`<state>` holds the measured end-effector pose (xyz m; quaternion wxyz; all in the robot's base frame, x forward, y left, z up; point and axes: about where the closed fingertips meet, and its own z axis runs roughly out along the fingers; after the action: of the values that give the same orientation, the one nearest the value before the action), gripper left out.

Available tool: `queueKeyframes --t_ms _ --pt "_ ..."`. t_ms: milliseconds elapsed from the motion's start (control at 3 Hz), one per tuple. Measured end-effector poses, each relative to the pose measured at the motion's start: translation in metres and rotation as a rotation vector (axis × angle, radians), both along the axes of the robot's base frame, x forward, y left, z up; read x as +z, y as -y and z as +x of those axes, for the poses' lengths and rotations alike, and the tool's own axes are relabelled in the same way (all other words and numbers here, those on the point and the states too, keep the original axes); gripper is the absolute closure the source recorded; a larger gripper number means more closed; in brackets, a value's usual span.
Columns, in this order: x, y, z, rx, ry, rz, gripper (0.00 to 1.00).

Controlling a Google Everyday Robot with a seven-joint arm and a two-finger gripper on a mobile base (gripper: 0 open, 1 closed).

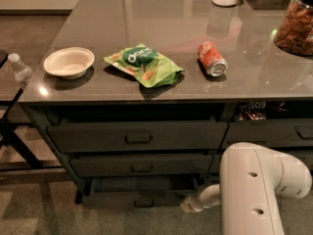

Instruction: Close bottom drawer

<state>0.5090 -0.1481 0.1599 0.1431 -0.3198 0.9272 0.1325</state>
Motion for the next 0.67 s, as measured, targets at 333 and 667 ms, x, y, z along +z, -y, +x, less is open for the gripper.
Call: queueKeyframes --t_ms 333,667 --pt "0.0016 0.0035 0.0185 -0.003 0.032 -0.011 1.00" --pt "0.0016 0.0035 0.0185 -0.003 0.032 -0.011 1.00"
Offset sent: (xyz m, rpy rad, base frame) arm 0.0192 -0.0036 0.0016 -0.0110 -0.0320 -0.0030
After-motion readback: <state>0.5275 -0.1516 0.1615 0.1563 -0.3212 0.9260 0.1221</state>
